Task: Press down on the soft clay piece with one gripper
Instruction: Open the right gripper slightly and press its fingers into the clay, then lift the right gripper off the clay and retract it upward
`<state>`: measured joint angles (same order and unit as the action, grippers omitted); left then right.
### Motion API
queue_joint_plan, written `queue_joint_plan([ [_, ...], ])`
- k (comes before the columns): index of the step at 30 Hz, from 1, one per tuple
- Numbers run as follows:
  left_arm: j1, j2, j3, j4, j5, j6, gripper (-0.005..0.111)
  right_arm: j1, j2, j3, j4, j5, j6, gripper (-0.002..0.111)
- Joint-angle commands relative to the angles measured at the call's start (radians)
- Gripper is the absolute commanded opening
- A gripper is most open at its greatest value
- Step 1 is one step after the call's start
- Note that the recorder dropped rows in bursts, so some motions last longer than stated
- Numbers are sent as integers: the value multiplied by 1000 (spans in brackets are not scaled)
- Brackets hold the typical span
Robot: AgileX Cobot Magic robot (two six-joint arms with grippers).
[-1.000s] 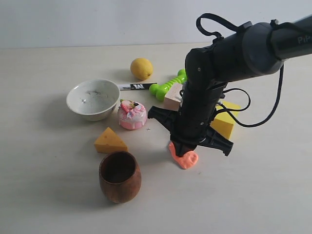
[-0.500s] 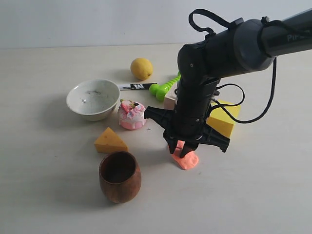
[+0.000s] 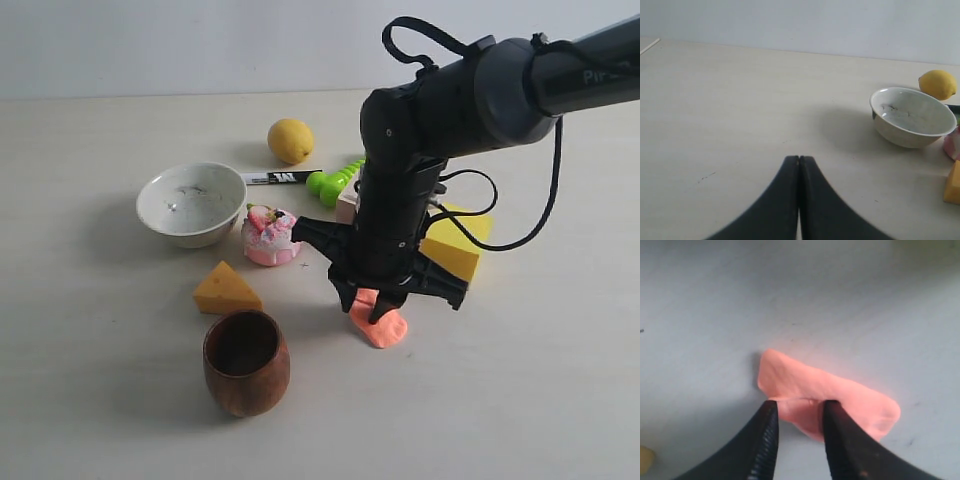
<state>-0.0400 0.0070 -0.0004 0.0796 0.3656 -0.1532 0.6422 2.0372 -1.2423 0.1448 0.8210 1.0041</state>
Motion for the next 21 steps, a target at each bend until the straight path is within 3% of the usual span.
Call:
queue_joint_plan([
  [1, -6, -7, 0, -8, -8, -6, 0, 2, 1, -21, -17, 26, -12, 34],
  [12, -6, -7, 0, -8, -8, -6, 0, 2, 1, -21, -17, 24, -16, 31],
  [21, -6, -7, 0, -8, -8, -6, 0, 2, 1, -21, -19, 20, -18, 15],
])
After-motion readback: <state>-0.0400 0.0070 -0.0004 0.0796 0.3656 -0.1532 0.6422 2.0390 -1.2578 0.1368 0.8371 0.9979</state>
